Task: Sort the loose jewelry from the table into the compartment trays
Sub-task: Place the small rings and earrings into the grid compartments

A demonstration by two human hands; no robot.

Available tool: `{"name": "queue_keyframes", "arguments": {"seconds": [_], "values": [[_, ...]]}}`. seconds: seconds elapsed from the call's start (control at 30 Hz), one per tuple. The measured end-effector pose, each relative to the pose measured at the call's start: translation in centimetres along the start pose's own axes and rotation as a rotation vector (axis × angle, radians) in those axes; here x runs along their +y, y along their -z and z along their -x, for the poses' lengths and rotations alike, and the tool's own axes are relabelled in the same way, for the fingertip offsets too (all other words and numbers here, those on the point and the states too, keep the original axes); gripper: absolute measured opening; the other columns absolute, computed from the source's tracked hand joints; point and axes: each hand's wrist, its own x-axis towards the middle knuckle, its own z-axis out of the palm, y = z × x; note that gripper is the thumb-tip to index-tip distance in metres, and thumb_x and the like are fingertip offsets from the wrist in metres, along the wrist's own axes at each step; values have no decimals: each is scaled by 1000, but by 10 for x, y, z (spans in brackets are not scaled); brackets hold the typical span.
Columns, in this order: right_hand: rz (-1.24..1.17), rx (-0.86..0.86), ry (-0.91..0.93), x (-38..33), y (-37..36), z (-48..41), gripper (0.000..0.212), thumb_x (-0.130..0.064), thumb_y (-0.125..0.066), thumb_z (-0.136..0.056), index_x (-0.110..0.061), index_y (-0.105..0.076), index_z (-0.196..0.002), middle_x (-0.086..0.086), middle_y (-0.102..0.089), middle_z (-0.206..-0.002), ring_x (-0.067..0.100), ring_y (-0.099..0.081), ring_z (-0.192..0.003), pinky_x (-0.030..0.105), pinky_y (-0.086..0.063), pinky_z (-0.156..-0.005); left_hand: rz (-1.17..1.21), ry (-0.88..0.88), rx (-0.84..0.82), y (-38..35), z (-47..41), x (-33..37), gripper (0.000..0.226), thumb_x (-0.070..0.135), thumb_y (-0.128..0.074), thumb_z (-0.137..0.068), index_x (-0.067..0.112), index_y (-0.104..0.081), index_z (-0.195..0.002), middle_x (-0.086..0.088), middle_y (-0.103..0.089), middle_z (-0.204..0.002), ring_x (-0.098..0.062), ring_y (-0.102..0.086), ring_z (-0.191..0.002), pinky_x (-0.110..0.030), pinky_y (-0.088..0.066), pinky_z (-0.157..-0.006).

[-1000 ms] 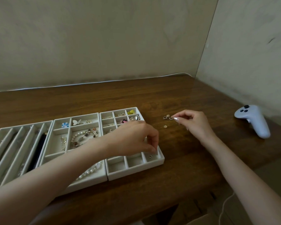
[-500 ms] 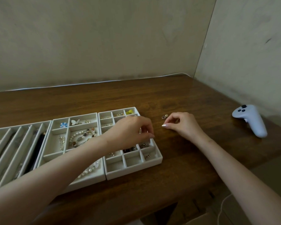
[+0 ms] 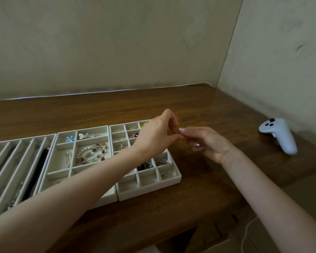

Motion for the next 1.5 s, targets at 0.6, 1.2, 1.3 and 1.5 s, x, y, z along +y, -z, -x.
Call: {"name": "queue_keyframes", "arguments": {"seconds": [0.6,1.2,1.3,1.5], "values": [[853,485,223,0,31,-44,19,-23,-66,-87,-21,-71,-105,-1,-67,-116,15,-56,-116,27,-39,-92,-137,-24,-109,18,12,-14,12,26,-66,-84,23,-56,-90,16,-55,-83,-6,-56,-79,-28,-52,-71],[791,388,378,0,2,-33,5,-16,-72,-81,-20,-69,-82,-6,-67,-86,4,-61,-85,30,-51,-85,-224,-59,-463,58,60,-6,12,33,-69,-80,30,-58,-82,16,-61,-84,5,-53,-76,-18,-48,-74],[735,309,410,-3,-12,-18,5,-16,-71,-82,-19,-70,-86,-7,-68,-87,3,-62,-85,24,-48,-81,-269,-71,-466,52,64,-7,9,32,-68,-81,31,-60,-85,16,-60,-86,6,-52,-76,-19,-49,-75],[546,97,367,-7,-30,9,9,-10,-67,-85,-14,-72,-91,-3,-72,-84,5,-66,-76,20,-52,-67,-248,-95,-436,48,68,-10,10,31,-66,-83,29,-64,-93,16,-60,-91,5,-52,-80,-19,-49,-76]]}}
